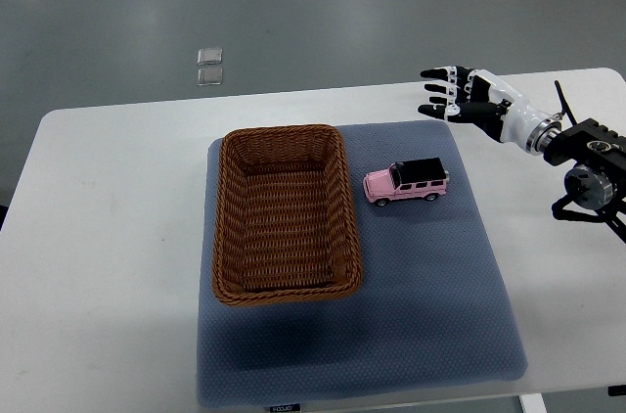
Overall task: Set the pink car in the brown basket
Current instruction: 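Move the right hand toward the pink toy car beside the basket, then lower the right hand over the pink car and close fingers around it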
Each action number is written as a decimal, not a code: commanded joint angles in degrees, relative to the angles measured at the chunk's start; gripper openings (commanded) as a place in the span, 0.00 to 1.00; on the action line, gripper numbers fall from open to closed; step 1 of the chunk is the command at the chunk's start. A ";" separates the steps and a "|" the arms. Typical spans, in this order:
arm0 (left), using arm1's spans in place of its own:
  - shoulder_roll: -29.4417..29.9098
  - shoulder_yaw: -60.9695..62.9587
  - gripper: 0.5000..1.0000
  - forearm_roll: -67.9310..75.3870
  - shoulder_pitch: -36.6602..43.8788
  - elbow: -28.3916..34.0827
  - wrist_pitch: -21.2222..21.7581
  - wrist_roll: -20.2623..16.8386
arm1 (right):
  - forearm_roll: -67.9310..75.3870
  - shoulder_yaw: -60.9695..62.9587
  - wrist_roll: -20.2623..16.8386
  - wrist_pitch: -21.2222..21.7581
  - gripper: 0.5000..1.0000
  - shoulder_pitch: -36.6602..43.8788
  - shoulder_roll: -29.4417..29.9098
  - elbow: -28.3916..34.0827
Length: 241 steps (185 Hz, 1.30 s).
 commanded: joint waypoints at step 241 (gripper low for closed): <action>0.00 -0.25 1.00 0.00 0.09 0.08 0.01 0.00 | -38.58 -16.92 7.88 -5.33 0.82 5.53 1.58 0.00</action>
